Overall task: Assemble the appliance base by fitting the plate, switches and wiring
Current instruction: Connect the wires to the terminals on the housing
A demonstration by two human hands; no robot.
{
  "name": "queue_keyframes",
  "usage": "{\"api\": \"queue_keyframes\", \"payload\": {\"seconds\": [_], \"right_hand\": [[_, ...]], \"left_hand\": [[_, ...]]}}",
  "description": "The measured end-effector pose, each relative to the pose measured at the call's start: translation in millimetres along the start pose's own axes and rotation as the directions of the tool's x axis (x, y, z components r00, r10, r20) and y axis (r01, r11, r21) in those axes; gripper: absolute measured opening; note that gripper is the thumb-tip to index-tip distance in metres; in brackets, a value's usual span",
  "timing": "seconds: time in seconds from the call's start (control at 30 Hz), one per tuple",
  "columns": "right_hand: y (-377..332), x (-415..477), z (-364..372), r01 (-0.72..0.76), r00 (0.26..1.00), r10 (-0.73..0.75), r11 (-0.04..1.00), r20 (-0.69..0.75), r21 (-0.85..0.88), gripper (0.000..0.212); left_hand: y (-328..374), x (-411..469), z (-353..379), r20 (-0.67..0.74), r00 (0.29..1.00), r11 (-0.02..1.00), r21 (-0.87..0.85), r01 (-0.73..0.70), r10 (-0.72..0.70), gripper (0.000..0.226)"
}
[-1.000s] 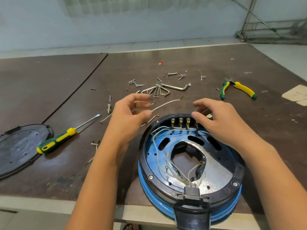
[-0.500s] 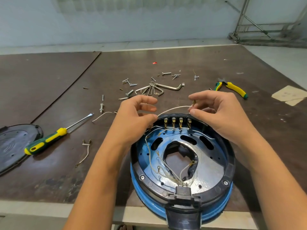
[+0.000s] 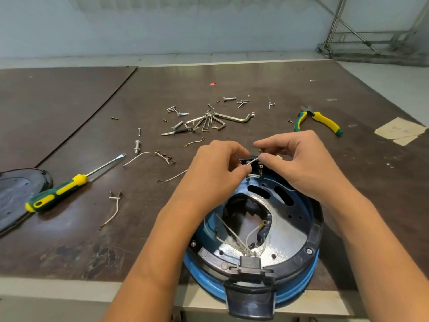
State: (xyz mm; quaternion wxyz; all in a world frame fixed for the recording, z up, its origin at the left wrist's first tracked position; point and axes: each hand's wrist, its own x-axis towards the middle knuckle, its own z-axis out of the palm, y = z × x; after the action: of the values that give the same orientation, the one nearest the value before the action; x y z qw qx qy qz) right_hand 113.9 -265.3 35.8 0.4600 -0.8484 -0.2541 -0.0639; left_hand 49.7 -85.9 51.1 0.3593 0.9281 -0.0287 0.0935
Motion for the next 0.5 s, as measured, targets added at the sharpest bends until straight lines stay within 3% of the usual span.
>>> {"api": "queue_keyframes", "payload": {"seconds": [0.17, 0.3, 0.5], "right_hand": [[-3.5, -1.8, -1.0, 0.043, 0.994, -0.016, 0.968, 0.109, -0.246, 0.026], [-1.2, -2.0, -5.1, 0.081, 0.972, -0.016, 0.959, 0.235, -0.27, 0.027], [9.9, -2.5, -8.3, 0.041, 0.977, 0.014, 0.967, 0.214, -0.25, 0.034]], "left_hand": [[4.3, 2.6, 6.8, 0.028, 0.999, 0.983, 0.179, -0.046, 0.042, 0.014], [5.7, 2.6, 6.7, 0.024, 0.994, 0.958, 0.264, -0.112, 0.109, 0.013], [-4.2, 6.7, 13.7, 0.039, 0.995, 0.961, 0.26, -0.097, 0.09, 0.011]]}}
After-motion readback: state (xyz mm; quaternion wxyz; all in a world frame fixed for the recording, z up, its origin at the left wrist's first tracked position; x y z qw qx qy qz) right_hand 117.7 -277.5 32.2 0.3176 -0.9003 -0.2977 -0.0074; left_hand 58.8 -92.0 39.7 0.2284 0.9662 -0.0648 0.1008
